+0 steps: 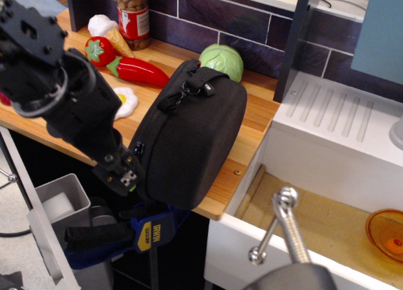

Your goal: Zip zipper bag

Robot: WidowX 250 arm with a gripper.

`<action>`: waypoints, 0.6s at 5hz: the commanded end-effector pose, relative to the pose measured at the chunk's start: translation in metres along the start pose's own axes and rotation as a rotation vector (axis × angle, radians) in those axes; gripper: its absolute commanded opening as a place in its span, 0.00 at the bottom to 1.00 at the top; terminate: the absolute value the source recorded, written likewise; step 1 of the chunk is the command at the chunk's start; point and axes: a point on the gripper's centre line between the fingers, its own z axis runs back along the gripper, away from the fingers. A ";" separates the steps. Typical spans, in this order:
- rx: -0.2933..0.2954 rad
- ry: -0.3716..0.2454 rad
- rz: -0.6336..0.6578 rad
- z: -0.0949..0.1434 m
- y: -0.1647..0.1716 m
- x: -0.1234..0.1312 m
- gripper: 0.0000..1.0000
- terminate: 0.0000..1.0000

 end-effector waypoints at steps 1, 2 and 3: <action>0.029 -0.011 0.000 -0.016 -0.011 -0.006 1.00 0.00; 0.072 -0.033 0.004 -0.026 -0.011 -0.009 1.00 0.00; 0.089 -0.059 0.029 -0.032 -0.008 -0.006 0.00 0.00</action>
